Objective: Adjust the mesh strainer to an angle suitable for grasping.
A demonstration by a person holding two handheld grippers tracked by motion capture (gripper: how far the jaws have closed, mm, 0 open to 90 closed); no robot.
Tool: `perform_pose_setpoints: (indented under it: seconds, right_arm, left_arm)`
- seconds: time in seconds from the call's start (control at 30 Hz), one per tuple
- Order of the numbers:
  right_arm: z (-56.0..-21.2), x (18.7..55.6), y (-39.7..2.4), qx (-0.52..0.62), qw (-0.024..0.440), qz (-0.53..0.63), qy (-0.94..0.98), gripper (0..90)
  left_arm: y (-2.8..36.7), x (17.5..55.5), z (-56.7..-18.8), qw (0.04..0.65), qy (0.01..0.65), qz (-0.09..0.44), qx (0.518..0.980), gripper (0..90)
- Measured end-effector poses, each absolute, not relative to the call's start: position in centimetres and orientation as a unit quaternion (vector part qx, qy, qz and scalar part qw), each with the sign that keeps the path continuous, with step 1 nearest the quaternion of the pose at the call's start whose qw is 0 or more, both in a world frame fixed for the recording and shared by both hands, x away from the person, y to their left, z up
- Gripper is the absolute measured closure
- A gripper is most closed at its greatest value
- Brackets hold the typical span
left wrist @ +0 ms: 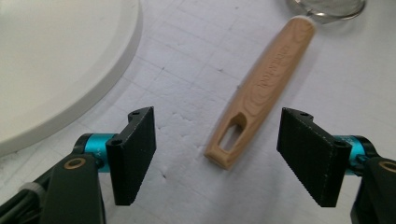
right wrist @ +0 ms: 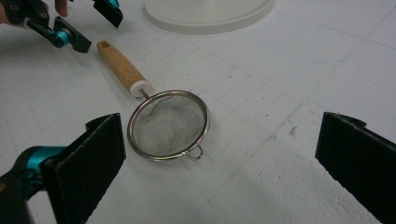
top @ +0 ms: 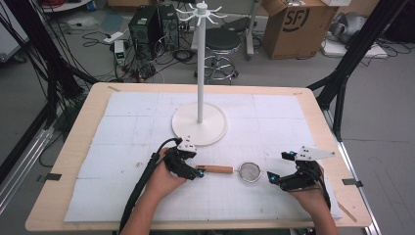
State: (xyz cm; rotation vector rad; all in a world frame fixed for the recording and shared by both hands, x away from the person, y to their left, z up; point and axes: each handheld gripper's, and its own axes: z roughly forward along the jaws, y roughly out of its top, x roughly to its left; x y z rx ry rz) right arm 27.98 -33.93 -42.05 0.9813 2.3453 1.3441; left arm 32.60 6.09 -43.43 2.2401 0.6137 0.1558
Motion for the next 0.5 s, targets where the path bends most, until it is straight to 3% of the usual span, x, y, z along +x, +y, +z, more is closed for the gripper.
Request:
perform_pose_setpoints:
  seconds: [0.17, 0.5]
  right_arm:
    - [-42.1, 27.9, -33.9, 0.337, 0.133, 0.463, 0.809, 0.4]
    - [-42.0, 28.1, -33.8, 0.337, 0.132, 0.462, 0.81, 0.4]
  left_arm:
    - [7.7, 31.8, -42.9, 0.419, 0.246, 0.061, 0.872, 20.8]
    - [10.9, 30.6, -41.7, 0.467, 0.256, 0.051, 0.845, 14.7]
